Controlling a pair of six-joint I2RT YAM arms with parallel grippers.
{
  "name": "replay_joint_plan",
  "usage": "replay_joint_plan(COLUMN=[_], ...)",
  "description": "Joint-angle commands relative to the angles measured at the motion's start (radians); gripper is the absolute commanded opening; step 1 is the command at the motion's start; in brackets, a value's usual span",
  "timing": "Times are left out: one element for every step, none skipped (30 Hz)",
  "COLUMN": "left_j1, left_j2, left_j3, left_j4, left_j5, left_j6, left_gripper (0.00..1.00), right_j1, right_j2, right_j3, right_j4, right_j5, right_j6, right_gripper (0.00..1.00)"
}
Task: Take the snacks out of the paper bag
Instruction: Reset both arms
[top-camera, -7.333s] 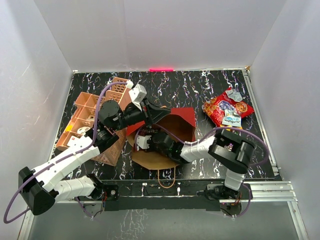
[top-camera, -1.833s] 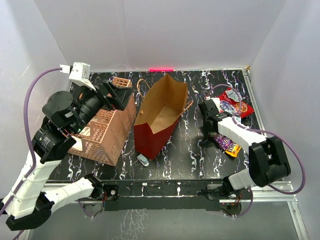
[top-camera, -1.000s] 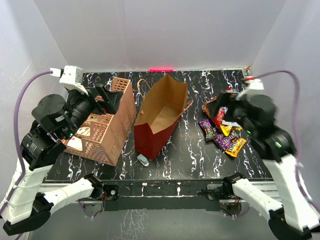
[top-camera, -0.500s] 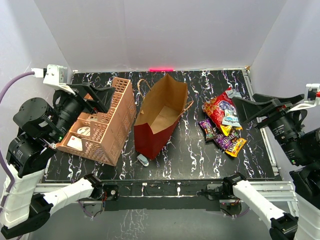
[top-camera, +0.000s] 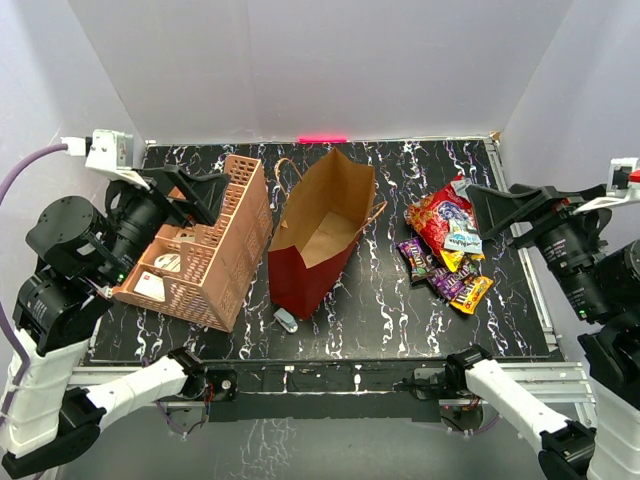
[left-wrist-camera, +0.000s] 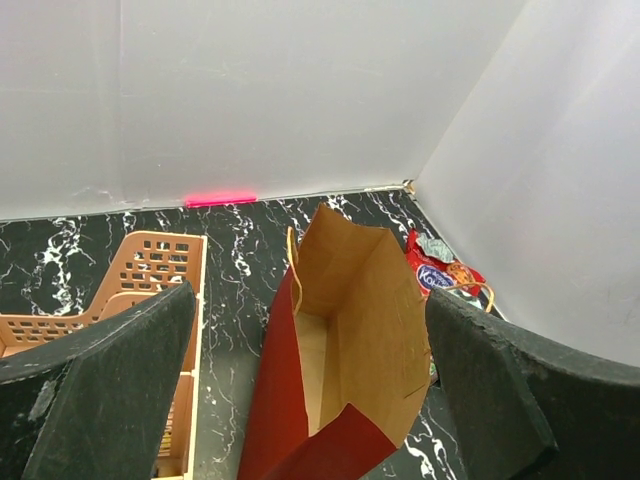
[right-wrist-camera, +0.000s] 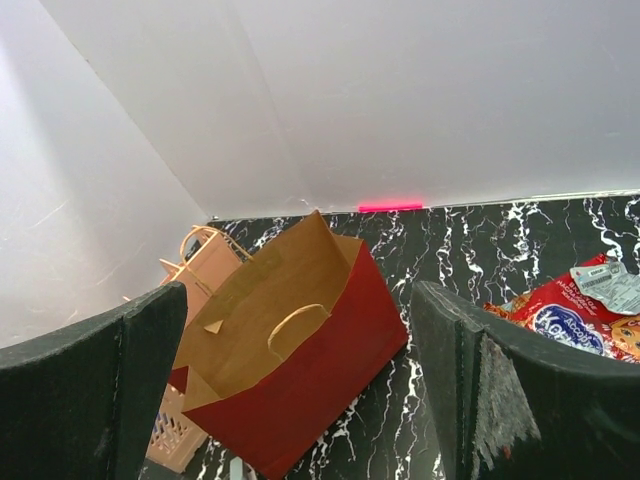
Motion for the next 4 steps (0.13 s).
replay_joint_plan(left_j1=[0.006,0.006,0.006,0.006], left_j2=[-0.020,-0.020,-0.018,-0.013], left_j3=[-0.024,-0.026,-0.023,-0.016], left_j4=[0.035,0.038,0.037,0.035], left_j5=[-0.008,-0.005,-0.001,0.002], left_j6=[-0.012,-0.013,-0.012,-0.010], left_gripper=[0.97,0.97,0.97,0.97], right_j1=[-0.004,-0.005,-0.004,-0.004], right_j2=[0.013,0.005,0.006,0.016], right_j3=[0.020,0.013,0.020,0.040], right_j4=[0.037,0.043,0.040,0.016], right_j5=[0.007,0.005,0.014,0.024], right_j6=[-0.018,-0.029,-0.030,-0.029], right_gripper=[0.98,0.98,0.98,0.98])
